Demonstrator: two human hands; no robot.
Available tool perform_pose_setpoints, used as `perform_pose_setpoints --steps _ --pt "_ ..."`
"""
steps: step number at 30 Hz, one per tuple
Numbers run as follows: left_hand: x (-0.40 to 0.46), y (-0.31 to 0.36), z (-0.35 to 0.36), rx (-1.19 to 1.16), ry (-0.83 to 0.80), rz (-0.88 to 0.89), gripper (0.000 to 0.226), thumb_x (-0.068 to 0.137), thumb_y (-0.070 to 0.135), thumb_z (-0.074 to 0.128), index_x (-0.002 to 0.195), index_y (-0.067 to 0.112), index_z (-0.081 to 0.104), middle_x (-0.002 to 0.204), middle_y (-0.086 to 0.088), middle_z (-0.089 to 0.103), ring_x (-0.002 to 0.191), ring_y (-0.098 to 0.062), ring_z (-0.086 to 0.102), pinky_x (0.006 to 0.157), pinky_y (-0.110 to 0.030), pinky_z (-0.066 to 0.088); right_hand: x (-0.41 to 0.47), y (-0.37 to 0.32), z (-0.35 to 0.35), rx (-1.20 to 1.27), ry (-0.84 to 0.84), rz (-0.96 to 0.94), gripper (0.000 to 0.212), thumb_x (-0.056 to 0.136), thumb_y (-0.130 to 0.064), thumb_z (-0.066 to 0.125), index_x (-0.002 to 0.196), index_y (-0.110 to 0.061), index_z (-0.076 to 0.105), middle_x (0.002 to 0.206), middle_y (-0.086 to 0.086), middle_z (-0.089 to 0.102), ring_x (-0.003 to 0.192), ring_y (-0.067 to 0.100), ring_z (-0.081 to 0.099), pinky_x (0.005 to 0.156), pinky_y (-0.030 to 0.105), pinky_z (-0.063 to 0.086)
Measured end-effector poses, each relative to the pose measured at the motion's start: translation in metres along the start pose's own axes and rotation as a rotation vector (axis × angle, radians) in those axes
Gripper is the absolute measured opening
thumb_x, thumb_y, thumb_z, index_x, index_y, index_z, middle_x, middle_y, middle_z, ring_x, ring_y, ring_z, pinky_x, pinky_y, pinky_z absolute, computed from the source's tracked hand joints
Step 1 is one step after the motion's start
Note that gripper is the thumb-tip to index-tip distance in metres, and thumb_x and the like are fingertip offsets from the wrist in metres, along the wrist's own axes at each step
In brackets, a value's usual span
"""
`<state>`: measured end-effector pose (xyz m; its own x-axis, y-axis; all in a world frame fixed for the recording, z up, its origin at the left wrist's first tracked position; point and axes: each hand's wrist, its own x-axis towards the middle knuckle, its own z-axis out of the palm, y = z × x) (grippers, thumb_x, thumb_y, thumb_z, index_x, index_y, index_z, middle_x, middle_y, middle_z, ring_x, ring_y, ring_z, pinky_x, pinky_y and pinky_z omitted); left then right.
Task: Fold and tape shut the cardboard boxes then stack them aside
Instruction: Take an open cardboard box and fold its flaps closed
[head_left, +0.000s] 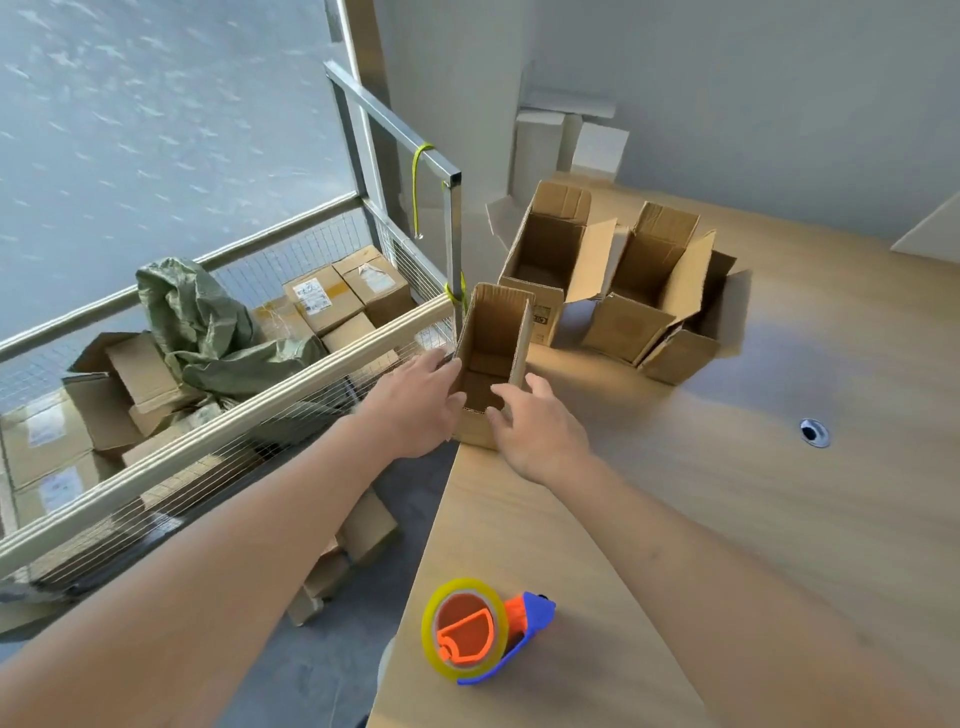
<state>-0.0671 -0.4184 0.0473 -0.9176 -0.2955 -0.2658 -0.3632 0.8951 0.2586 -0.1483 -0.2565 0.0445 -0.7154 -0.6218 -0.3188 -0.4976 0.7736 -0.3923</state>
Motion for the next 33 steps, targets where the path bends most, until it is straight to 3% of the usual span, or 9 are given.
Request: perform_pose_setpoints --steps 5,13,19,25,28,31,33 --pt "0.026 -0.021 0.017 -0.027 -0.102 0.070 0.060 0.109 0.042 0.036 0.162 0.020 0.022 0.170 -0.006 0.013 0.152 -0.032 0.028 0.118 -0.050 0.035 0.025 -0.014 0.031 0.109 0.048 0.199 0.044 0.108 -0.045 0.040 0.144 -0.024 0.055 0.157 0.006 0.040 0.138 0.028 0.047 0.105 0.042 0.044" --pt "0.035 -0.037 0.029 -0.022 -0.129 0.172 0.058 0.108 0.041 0.038 0.161 0.022 0.023 0.169 -0.010 0.006 0.144 -0.036 0.039 0.111 -0.050 0.043 0.016 -0.022 0.041 0.291 0.264 0.399 0.040 0.103 -0.025 0.055 0.140 -0.008 0.059 0.143 0.006 0.058 0.131 0.026 0.053 0.104 0.034 0.044" --pt "0.039 -0.020 0.031 0.021 -0.160 0.221 0.060 0.107 0.043 0.039 0.162 0.027 0.020 0.169 -0.011 0.001 0.145 -0.038 0.037 0.110 -0.051 0.045 -0.013 -0.003 0.034 0.317 0.245 0.505 0.047 0.100 -0.009 0.056 0.147 -0.009 0.051 0.149 0.005 0.051 0.137 0.024 0.048 0.108 0.030 0.040" --pt "0.033 0.029 0.034 0.029 -0.200 0.226 0.058 0.107 0.042 0.040 0.161 0.036 0.019 0.170 -0.009 -0.004 0.154 -0.039 0.019 0.119 -0.052 0.035 -0.054 0.049 0.020 0.293 0.218 0.550 0.057 0.095 0.000 0.056 0.150 -0.013 0.048 0.150 0.004 0.051 0.138 0.027 0.046 0.109 0.032 0.039" --pt "0.022 0.060 0.037 0.028 -0.238 0.225 0.061 0.106 0.031 0.044 0.159 0.045 0.020 0.170 -0.008 -0.008 0.156 -0.040 0.011 0.119 -0.054 0.033 -0.079 0.085 0.013 0.276 0.211 0.537 0.060 0.092 0.004 0.056 0.148 -0.014 0.050 0.149 0.004 0.052 0.137 0.026 0.047 0.111 0.032 0.039" --pt "0.009 0.097 0.042 0.025 -0.273 0.211 0.068 0.101 0.019 0.052 0.154 0.053 0.027 0.170 -0.008 -0.008 0.156 -0.040 0.007 0.118 -0.054 0.032 -0.105 0.126 0.001 0.280 0.203 0.531 0.061 0.091 0.006 0.058 0.146 -0.017 0.053 0.146 0.003 0.055 0.136 0.024 0.049 0.112 0.033 0.041" --pt "0.000 0.126 0.049 -0.005 -0.282 0.197 0.063 0.098 0.014 0.057 0.145 0.052 0.040 0.169 -0.011 -0.005 0.154 -0.041 0.015 0.118 -0.051 0.033 -0.121 0.153 -0.007 0.278 0.205 0.511 0.060 0.091 0.006 0.059 0.145 -0.019 0.056 0.145 0.002 0.056 0.135 0.023 0.049 0.112 0.033 0.041"
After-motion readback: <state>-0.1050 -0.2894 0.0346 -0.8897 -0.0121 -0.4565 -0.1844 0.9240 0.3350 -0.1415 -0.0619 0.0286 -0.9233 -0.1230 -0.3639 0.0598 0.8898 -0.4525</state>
